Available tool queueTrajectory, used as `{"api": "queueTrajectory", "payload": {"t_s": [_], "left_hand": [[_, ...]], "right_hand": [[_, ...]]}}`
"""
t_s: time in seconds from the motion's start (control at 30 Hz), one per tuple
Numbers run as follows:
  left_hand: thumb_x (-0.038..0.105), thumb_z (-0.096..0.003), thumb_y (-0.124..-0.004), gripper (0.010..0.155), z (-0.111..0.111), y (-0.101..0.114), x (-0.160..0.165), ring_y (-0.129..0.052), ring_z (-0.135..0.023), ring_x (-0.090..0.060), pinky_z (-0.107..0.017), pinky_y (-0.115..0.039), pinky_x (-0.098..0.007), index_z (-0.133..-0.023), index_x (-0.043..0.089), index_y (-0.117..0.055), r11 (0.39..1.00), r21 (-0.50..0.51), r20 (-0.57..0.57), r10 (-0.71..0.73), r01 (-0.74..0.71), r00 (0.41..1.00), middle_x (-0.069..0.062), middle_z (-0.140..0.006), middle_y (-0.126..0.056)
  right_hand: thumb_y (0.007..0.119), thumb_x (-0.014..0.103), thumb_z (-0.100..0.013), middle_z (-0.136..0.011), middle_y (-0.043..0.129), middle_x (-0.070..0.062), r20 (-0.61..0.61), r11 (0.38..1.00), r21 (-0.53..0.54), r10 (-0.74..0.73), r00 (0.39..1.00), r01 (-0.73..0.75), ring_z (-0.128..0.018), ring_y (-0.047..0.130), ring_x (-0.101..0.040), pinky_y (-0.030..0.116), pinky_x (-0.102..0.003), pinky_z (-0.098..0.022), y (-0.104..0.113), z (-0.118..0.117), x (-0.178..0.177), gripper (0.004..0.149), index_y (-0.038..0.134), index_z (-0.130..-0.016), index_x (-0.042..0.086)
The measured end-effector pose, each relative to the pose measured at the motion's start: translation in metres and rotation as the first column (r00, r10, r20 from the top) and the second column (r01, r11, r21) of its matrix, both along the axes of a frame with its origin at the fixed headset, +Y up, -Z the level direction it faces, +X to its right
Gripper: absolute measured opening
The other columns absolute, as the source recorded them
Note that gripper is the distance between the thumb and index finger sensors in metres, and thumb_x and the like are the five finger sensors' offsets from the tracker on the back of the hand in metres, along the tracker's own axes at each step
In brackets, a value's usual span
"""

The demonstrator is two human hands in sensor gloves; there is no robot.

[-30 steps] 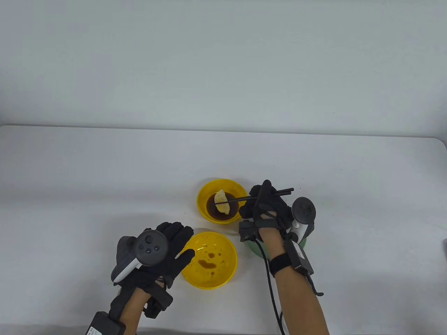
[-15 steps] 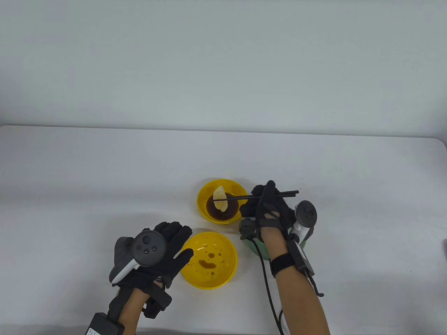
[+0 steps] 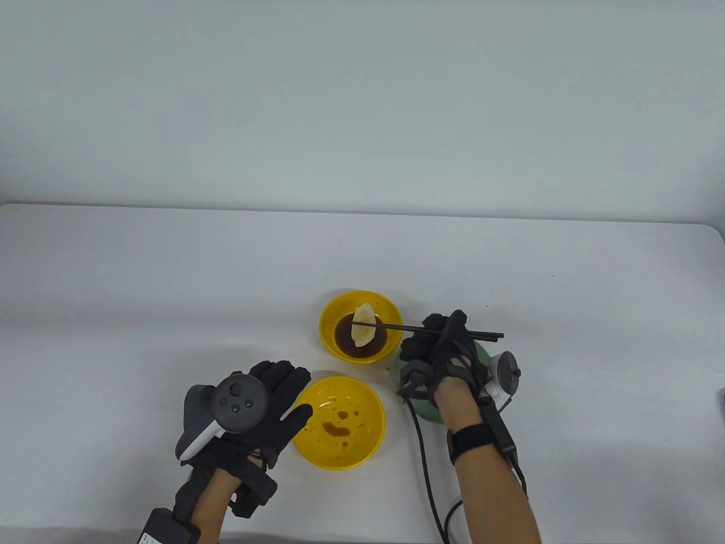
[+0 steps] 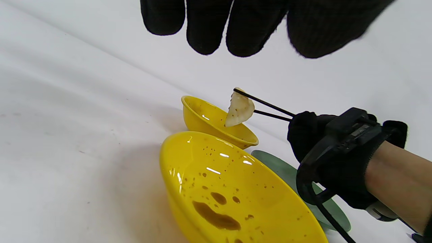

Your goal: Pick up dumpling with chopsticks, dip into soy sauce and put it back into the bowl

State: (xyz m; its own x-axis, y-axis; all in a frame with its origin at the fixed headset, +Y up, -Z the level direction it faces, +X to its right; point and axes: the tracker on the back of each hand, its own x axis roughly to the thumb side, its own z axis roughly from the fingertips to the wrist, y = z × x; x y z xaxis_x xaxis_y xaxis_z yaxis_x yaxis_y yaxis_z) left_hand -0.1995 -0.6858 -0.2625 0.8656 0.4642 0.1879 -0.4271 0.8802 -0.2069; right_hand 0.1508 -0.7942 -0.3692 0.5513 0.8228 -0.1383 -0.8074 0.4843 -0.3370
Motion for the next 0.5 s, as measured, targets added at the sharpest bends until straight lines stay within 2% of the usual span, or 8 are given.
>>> {"api": "queueTrajectory", "payload": {"t_s": [0.13,0.27,0.37,0.43,0.5], "left_hand": [[0.061,-0.0484,-0.069,0.071,0.001,0.003,-0.004,-0.039,-0.119,-0.034,-0.082,-0.023,-0.067,-0.113,0.039,-0.050,1.000,0.006,-0.011,0.028,-0.028,1.000,0.005,-0.122,-0.047],[0.062,-0.0482,-0.068,0.073,0.002,0.004,-0.006,-0.039,-0.119,-0.035,-0.082,-0.024,-0.067,-0.114,0.039,-0.047,0.999,0.018,-0.017,0.040,-0.040,0.999,0.005,-0.123,-0.046],[0.062,-0.0483,-0.068,0.073,0.003,0.004,-0.005,-0.040,-0.119,-0.035,-0.082,-0.024,-0.067,-0.114,0.039,-0.046,0.999,0.021,-0.014,0.024,-0.024,1.000,0.005,-0.123,-0.046],[0.062,-0.0481,-0.068,0.073,0.004,0.003,-0.004,-0.040,-0.119,-0.035,-0.082,-0.024,-0.067,-0.114,0.039,-0.047,1.000,0.021,-0.014,0.020,-0.019,1.000,0.006,-0.122,-0.047],[0.062,-0.0483,-0.068,0.073,0.004,0.003,-0.004,-0.040,-0.119,-0.035,-0.082,-0.025,-0.067,-0.114,0.039,-0.047,1.000,0.020,-0.016,0.012,-0.012,1.000,0.005,-0.122,-0.047]], "right_hand": [[0.068,0.046,-0.051,-0.039,0.096,-0.027,-0.123,0.999,0.034,-0.023,0.992,0.028,-0.010,0.114,-0.022,0.100,-0.045,-0.008,0.026,0.021,0.001,0.047,0.090,-0.064,0.007],[0.068,0.046,-0.051,-0.038,0.096,-0.027,-0.247,0.976,0.155,0.187,0.951,-0.151,-0.009,0.114,-0.021,0.100,-0.044,-0.008,0.053,0.050,-0.002,0.046,0.090,-0.064,0.008],[0.068,0.046,-0.051,-0.038,0.096,-0.027,-0.289,0.948,0.201,0.299,0.909,-0.248,-0.009,0.114,-0.022,0.100,-0.044,-0.008,0.051,0.073,-0.016,0.046,0.091,-0.063,0.007],[0.068,0.046,-0.051,-0.038,0.096,-0.027,-0.288,0.922,0.220,0.375,0.881,-0.320,-0.009,0.114,-0.022,0.100,-0.045,-0.008,0.048,0.078,-0.025,0.047,0.091,-0.063,0.007],[0.068,0.046,-0.051,-0.038,0.096,-0.027,-0.267,0.856,0.283,0.503,0.822,-0.432,-0.009,0.114,-0.022,0.100,-0.045,-0.008,0.047,0.076,-0.035,0.046,0.091,-0.063,0.007]]}}
